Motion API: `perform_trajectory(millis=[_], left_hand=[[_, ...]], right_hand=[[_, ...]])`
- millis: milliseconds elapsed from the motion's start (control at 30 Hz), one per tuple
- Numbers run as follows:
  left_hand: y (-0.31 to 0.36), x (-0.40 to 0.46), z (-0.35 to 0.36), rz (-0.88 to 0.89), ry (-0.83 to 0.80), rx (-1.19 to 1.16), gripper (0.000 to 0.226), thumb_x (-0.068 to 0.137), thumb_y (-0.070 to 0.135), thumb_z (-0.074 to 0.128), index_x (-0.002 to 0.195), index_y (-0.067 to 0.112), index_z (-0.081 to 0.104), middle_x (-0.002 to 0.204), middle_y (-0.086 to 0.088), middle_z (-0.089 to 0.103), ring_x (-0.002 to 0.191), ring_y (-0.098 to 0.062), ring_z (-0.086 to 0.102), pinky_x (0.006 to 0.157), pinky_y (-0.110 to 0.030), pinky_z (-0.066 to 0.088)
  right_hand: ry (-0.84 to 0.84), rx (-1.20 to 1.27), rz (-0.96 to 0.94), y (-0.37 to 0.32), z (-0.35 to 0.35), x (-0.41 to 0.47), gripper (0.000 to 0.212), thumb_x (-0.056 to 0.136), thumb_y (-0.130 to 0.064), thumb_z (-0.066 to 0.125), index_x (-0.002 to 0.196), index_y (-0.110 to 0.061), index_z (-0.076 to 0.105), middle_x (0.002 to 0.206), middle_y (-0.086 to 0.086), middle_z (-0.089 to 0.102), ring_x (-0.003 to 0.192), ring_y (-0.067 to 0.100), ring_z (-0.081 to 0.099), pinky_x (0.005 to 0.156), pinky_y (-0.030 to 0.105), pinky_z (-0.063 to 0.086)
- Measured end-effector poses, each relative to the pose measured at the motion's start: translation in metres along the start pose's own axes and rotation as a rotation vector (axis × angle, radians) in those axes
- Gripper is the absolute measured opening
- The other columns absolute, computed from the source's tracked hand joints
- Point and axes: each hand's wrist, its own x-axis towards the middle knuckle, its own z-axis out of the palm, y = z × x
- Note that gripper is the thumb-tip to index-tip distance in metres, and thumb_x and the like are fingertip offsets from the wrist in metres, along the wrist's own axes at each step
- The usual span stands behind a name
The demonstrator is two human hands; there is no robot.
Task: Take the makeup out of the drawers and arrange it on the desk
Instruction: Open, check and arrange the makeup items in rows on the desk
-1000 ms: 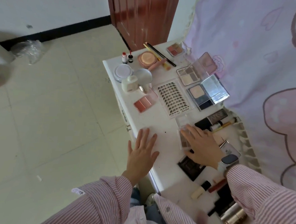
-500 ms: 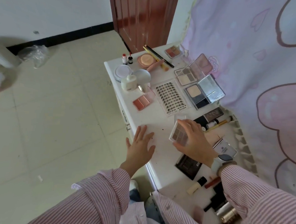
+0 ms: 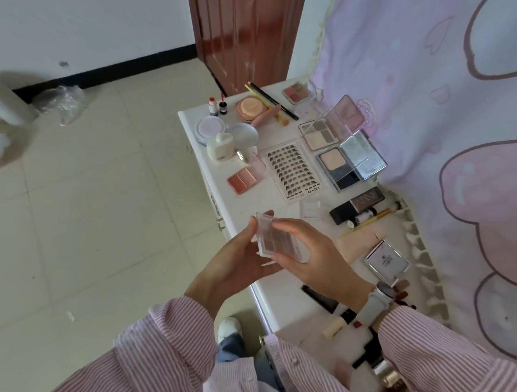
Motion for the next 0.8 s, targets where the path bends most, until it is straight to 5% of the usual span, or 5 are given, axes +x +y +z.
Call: perform_trajectory(millis=[233,433,567,800], left_hand=[[-0.006,0.001,0.000,0.113,0.063,0.005,0.043,0.086,0.038,0.056,0.128,0.029,0.049,0.122,-0.012,0.059,0.111,-0.031,0.058,0.089,-0.042,0.051],[-0.010,0.003,0.000,0.233,0.159,0.111,0.070,0.074,0.028,0.070,0.136,0.026,0.038,0.132,-0.007,0.051,0.112,-0.020,0.059,0.096,-0.040,0.046],[-0.007,0.000,-0.004,0.297,0.207,0.169,0.061,0.071,0.020,0.076,0.125,0.029,0.049,0.123,0.004,0.056,0.108,-0.016,0.061,0.094,-0.038,0.048],[-0.006,-0.001,-0.010,0.279,0.215,0.181,0.054,0.080,0.021,0.064,0.130,0.024,0.045,0.126,-0.002,0.057,0.108,-0.020,0.061,0.095,-0.044,0.048]], right_hand=[[0.006,0.045,0.139,-0.005,0.003,0.001,0.036,0.086,-0.032,0.056,0.117,-0.015,0.058,0.116,-0.007,0.059,0.107,0.002,0.055,0.094,0.019,0.045],[-0.091,-0.085,0.219,-0.010,-0.001,0.013,0.031,0.090,-0.022,0.055,0.120,-0.014,0.058,0.112,-0.001,0.065,0.100,0.008,0.060,0.087,0.021,0.051],[-0.171,-0.222,0.207,-0.010,0.000,0.017,0.033,0.090,-0.027,0.053,0.121,-0.017,0.056,0.108,-0.001,0.067,0.097,0.012,0.062,0.085,0.031,0.053],[-0.112,-0.362,0.223,-0.007,0.000,0.027,0.025,0.089,-0.021,0.050,0.112,-0.013,0.056,0.097,0.001,0.068,0.085,0.018,0.064,0.080,0.039,0.053]])
